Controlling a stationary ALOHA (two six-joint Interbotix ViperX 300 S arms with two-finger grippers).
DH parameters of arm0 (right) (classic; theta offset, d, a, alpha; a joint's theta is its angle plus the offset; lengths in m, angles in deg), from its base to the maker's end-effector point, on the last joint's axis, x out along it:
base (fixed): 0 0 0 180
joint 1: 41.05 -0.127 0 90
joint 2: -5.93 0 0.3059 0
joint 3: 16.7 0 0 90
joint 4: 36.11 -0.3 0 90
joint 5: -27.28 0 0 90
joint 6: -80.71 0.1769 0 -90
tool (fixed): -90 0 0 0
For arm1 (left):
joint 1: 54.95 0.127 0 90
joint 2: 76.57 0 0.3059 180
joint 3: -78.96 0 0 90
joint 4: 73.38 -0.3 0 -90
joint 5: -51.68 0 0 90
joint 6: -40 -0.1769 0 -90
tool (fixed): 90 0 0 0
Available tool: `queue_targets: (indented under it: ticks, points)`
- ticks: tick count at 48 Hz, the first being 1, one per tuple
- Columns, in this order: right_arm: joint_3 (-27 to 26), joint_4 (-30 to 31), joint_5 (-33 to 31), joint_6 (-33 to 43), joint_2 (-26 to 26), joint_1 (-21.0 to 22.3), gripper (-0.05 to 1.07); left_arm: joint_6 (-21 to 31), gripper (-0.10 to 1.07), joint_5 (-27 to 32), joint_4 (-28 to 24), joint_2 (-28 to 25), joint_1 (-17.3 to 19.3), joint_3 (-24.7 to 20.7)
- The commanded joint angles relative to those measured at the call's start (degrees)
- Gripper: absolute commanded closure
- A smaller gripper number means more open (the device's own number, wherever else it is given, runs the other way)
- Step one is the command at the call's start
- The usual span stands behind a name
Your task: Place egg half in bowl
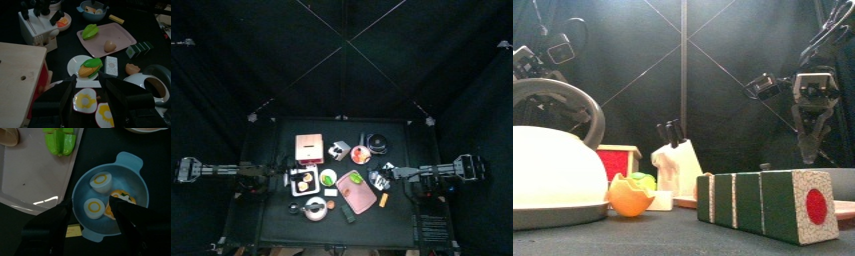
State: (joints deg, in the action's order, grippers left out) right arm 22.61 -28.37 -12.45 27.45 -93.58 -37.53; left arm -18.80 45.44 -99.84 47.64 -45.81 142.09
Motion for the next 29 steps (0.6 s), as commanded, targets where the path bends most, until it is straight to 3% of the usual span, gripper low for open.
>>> queue_targets:
  ticks: [1, 6, 20, 29]
  points:
    - [-1.41, -1.14, -0.44, -0.18, -0.88, 0.09, 0.11, 0.09, 0.18, -0.26, 0.00, -0.09, 0.09, -0.70]
    - [-1.93, -3.69, -2.20, -0.53, -0.62, -0.35, 0.11, 0.18, 0.18, -0.26, 0.09, -0.09, 0.09, -0.70]
    - [-2.46, -2.90, -3.08, -0.26, 0.00, 0.18, 0.11, 0.00, 0.18, -0.62, 2.81, -0.09, -0.09, -0.79]
    - [-2.55, -2.37, -3.25, -0.35, 3.69, 0.18, 0.11, -0.18, 0.18, -0.62, 2.90, -0.09, -0.09, -1.49]
